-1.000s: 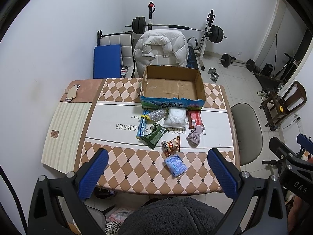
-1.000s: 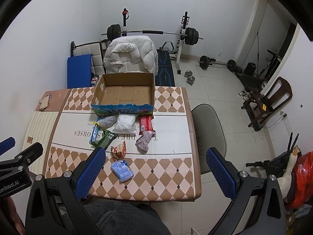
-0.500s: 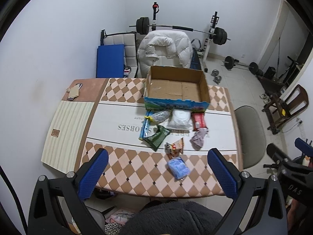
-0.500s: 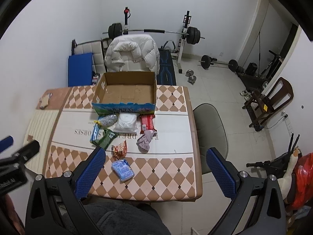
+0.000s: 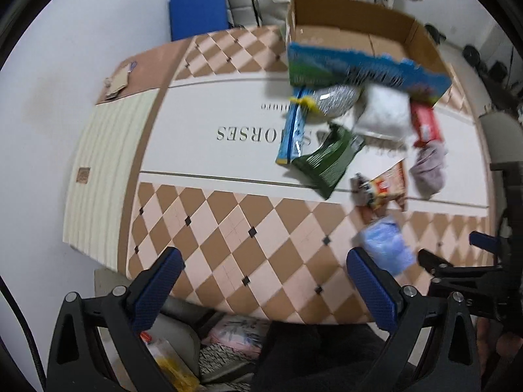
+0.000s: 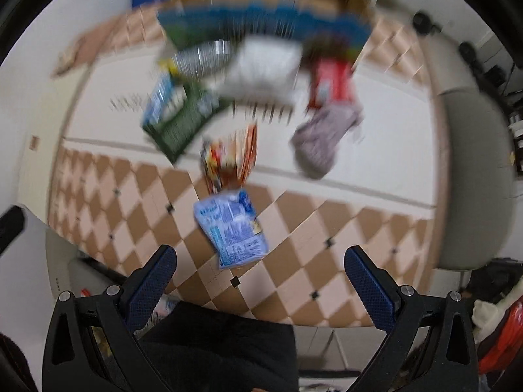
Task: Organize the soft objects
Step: 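Grasp the green snack bag with left tool while right tool grasps the milk pouch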
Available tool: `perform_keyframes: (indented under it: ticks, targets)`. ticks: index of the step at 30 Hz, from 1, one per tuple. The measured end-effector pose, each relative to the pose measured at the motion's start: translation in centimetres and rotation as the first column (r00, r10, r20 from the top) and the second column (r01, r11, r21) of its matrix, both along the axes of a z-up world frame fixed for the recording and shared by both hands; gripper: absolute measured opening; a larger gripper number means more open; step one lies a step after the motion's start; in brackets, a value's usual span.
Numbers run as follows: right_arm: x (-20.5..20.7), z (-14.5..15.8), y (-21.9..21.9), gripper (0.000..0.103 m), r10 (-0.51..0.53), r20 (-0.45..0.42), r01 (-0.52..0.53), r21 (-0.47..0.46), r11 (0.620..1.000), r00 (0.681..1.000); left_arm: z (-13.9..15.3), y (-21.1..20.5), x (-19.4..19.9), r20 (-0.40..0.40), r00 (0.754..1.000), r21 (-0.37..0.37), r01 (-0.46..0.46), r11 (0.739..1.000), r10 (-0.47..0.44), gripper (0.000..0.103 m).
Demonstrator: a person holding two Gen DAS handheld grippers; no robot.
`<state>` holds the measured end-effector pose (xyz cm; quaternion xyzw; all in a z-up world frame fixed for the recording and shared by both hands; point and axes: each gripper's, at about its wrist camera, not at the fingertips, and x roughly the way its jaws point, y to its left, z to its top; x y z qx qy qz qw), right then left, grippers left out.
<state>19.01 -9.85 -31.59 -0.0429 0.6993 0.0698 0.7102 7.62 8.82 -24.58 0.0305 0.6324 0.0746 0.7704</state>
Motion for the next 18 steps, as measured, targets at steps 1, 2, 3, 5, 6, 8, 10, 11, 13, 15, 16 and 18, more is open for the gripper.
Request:
perform_keyframes:
  ticks: [1, 2, 3, 5, 6, 8, 10, 11, 13, 15, 16, 18]
  targets:
    - [0.1, -2.2, 0.5, 0.103, -0.004, -0.034, 0.004, 0.011, 1.0, 0.999, -0.9, 0.1, 0.3, -0.006, 1.0, 0.015, 0.022, 1.0, -0.021, 0.102]
    - [0.2, -3.8, 0.8, 0.103, -0.01, -0.051, 0.01, 0.011, 1.0, 0.999, -1.8, 0.1, 0.8, -0.007, 0.999, 0.028, 0.048, 0.998, -0.048, 0.101]
    - [0.1, -5.0, 0.9, 0.103, -0.012, -0.065, 0.013, 0.012, 1.0, 0.998, -2.6, 0.0, 1.4, -0.01, 0.997, 0.028, 0.077, 0.997, -0.077, 0.099]
    - [0.2, -7.7, 1.3, 0.102, -0.027, -0.099, 0.028, 0.015, 0.999, 0.995, -4.1, -0.3, 2.7, -0.016, 0.992, 0.034, 0.128, 0.991, -0.127, 0.098]
    - [0.2, -8.9, 1.4, 0.102, -0.033, -0.116, 0.036, 0.02, 0.999, 0.993, -4.7, -0.5, 3.3, -0.019, 0.988, 0.039, 0.154, 0.987, -0.153, 0.097]
    - [0.0, -10.5, 1.5, 0.097, -0.049, -0.151, 0.056, 0.044, 0.997, 0.987, -5.8, -0.9, 5.1, -0.022, 0.981, 0.035, 0.194, 0.98, -0.194, 0.093]
    - [-0.5, -12.4, 1.4, 0.09, -0.081, -0.191, 0.095, 0.068, 0.993, 0.978, -7.0, -1.6, 7.2, -0.045, 0.971, 0.015, 0.234, 0.972, -0.233, 0.093]
    - [-0.8, -13.2, 1.2, 0.085, -0.093, -0.199, 0.109, 0.066, 0.992, 0.975, -7.5, -2.1, 8.1, -0.055, 0.967, 0.011, 0.251, 0.968, -0.25, 0.093]
    - [-1.6, -13.8, 0.8, 0.074, -0.114, -0.196, 0.128, 0.059, 0.99, 0.974, -8.9, -3.3, 10.1, -0.084, 0.953, -0.005, 0.292, 0.956, -0.292, 0.093]
    - [-2.4, -13.8, -0.4, 0.066, -0.156, -0.184, 0.169, 0.054, 0.984, 0.97, -10.4, -4.7, 11.9, -0.114, 0.937, -0.018, 0.329, 0.944, -0.329, 0.093]
    - [-2.6, -13.6, -1.2, 0.063, -0.184, -0.181, 0.193, 0.036, 0.98, 0.966, -11.0, -5.2, 12.7, -0.127, 0.931, -0.024, 0.341, 0.94, -0.341, 0.093]
    - [-3.1, -13.4, -3.2, 0.06, -0.254, -0.166, 0.259, 0.011, 0.966, 0.953, -12.8, -6.3, 14.5, -0.162, 0.919, -0.053, 0.357, 0.933, -0.36, 0.093]
